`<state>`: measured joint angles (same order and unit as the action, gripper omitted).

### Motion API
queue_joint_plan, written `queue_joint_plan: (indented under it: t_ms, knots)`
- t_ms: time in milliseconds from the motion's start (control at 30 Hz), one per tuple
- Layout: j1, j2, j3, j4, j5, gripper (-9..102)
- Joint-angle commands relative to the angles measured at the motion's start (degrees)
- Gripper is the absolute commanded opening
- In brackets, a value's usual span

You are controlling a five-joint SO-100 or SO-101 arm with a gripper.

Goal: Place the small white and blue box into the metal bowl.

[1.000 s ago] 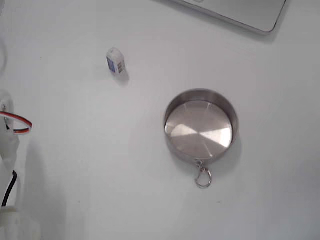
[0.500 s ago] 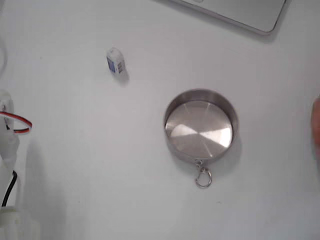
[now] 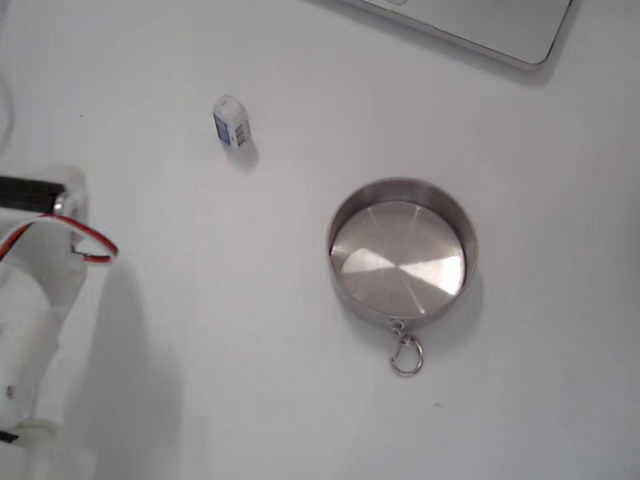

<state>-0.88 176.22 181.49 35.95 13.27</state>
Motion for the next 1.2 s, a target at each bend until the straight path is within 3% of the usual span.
queue_joint_plan:
  t_ms: [0,133,233,500,800,1033,1167]
  knots:
    - [3.25,-14.5,1.49,-21.18,19.42,-4]
    - [7.82,-27.25,1.76,-44.65,37.0,-4]
    - [12.83,-38.14,1.67,-56.07,43.77,-4]
    - [16.52,-53.7,1.32,-70.84,47.46,-4]
    - [16.96,-59.68,1.32,-73.21,64.42,-4]
    - [16.35,-65.65,0.62,-73.39,70.66,-3]
    - [16.26,-66.09,0.0,-73.39,72.95,9]
